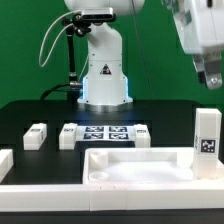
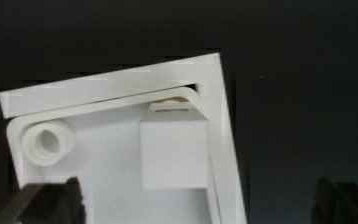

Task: Assemble desk

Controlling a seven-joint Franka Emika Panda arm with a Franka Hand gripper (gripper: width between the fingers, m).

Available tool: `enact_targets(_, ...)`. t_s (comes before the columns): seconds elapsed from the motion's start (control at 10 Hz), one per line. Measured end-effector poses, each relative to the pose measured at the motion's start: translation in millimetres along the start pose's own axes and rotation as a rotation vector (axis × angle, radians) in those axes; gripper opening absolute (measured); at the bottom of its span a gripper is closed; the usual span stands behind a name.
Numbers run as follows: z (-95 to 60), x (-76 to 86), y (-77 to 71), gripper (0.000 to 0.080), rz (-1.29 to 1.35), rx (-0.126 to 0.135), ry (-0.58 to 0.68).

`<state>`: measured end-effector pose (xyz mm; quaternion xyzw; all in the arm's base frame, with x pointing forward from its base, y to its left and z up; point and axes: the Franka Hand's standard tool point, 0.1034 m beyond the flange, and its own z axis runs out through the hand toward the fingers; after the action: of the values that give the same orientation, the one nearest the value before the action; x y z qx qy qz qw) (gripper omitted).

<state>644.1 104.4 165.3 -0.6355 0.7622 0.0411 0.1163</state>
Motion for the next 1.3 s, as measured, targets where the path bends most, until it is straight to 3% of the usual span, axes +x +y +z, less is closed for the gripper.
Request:
enact_targets(0.5,3.1,-0.2,1.2,0.0649,-0.007,-0.004,0.002)
enact_targets(0.7,1.9,2.3,7.9,0.0649,-0.081,-0.009,0.001)
enact_targets(0.8,0.2,10.9,20.4,0.0649,-0.148,-0.009,0.0)
enact_targets(1.0,15.9,31.4,55.7,0.0649,-0.287,-0.029,0.02)
enact_targets(1.1,24.3,29.3,65.8,0.0649,-0.351,-0.047,0.026)
enact_targets(1.2,26.3,17.1,69.8,0.0649,-0.389,-0.052,0.031)
enact_targets(1.3,26.5,16.3,69.8,0.0649,-0.483,-0.053,0.027)
